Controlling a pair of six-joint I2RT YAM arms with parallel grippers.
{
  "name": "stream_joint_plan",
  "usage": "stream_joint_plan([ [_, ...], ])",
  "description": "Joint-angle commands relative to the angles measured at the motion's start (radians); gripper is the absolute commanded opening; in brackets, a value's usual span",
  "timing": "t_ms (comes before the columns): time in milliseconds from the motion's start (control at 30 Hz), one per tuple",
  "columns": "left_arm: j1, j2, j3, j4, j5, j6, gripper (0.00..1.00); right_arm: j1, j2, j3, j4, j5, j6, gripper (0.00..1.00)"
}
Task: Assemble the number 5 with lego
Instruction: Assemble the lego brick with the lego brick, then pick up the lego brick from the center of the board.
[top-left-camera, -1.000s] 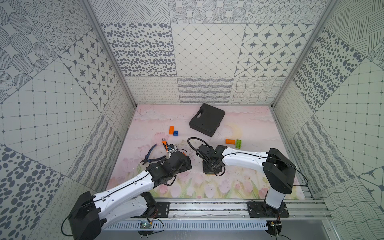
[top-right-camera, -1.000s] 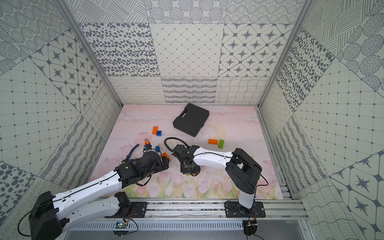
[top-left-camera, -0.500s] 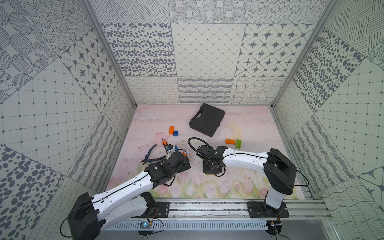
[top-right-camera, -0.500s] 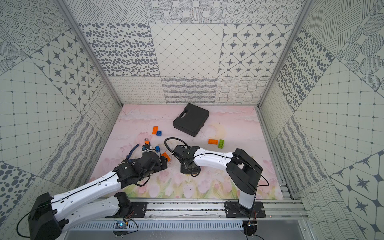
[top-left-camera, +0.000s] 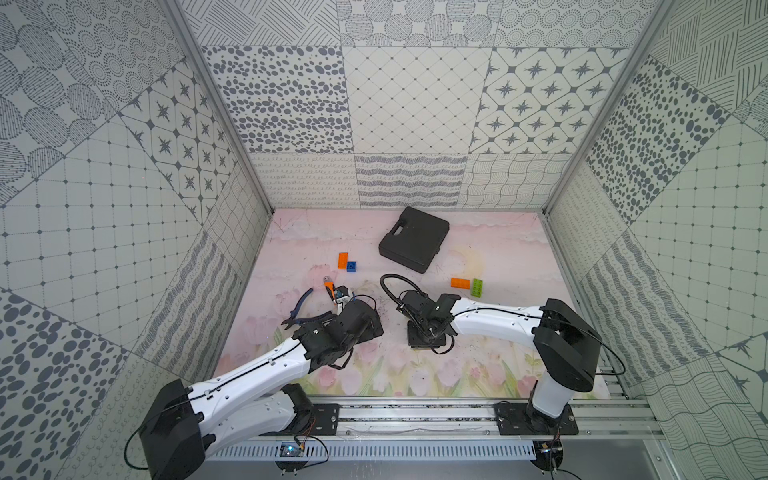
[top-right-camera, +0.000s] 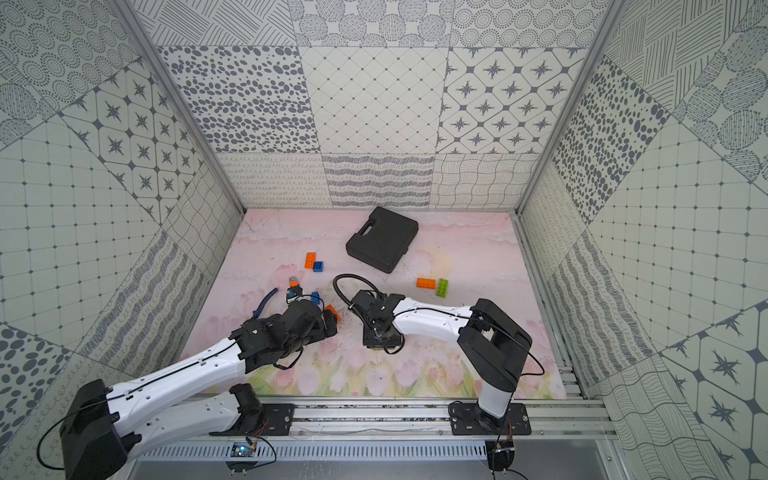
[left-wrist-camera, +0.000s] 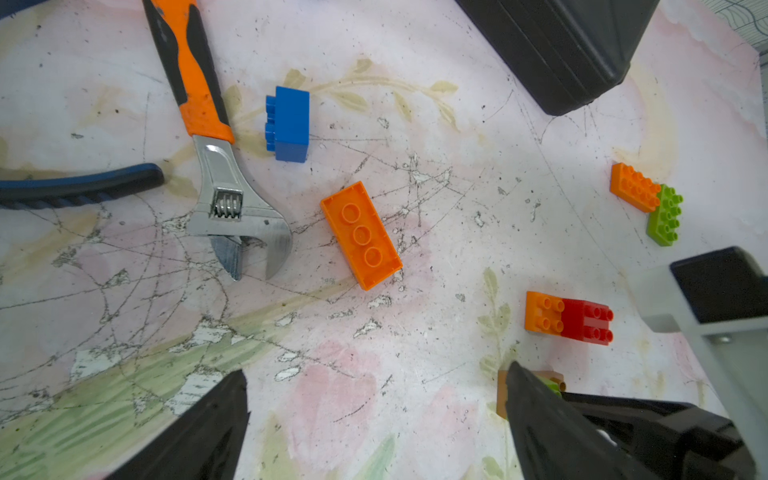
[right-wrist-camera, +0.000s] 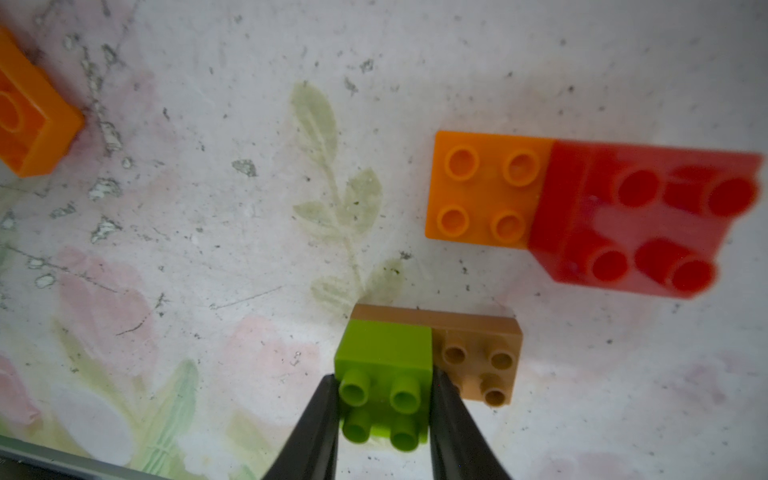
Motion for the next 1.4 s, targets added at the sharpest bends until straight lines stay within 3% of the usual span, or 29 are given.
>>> stream_joint_plan([
  [0, 0.017, 0.022, 0.03, -0.022, 0.004, 0.03, 1.0, -0.007, 0.117, -0.066, -0.013, 0.014, -0.023, 0.25],
  [133, 0.017, 0.021, 0.042, -0.03, -0.003, 0.04, 1.0, -0.011, 0.047, -0.028, -0.03, 0.032, -0.031, 0.3],
  [233, 0.015, 0.013, 0.044, -0.029, -0.004, 0.047, 1.0, -0.02, -0.007, -0.003, -0.043, 0.045, -0.035, 0.47],
  [633, 0.016, 0.015, 0.054, 0.007, 0.008, 0.113, 1.0, -0.087, -0.213, -0.041, 0.003, 0.059, -0.066, 0.58],
  [800, 0.018, 0.033, 0.058, 0.066, 0.018, 0.136, 1.0, -0.246, -0.347, -0.133, 0.023, 0.098, -0.108, 0.61],
  [933, 0.026, 0.075, 0.073, 0.122, 0.121, 0.188, 1.0, -0.452, -0.377, -0.188, 0.075, 0.051, -0.204, 0.65],
  [1167, 0.024, 0.217, 0.165, 0.173, 0.292, 0.212, 1.0, -0.733, -0.229, -0.11, 0.089, -0.033, -0.378, 0.65],
  [1233, 0.023, 0.252, 0.19, 0.173, 0.327, 0.215, 1.0, -0.784, -0.163, -0.051, 0.056, -0.104, -0.407, 0.63],
  [1367, 0.005, 0.305, 0.226, 0.184, 0.369, 0.213, 1.0, -0.807, -0.062, 0.025, 0.043, -0.126, -0.474, 0.6],
])
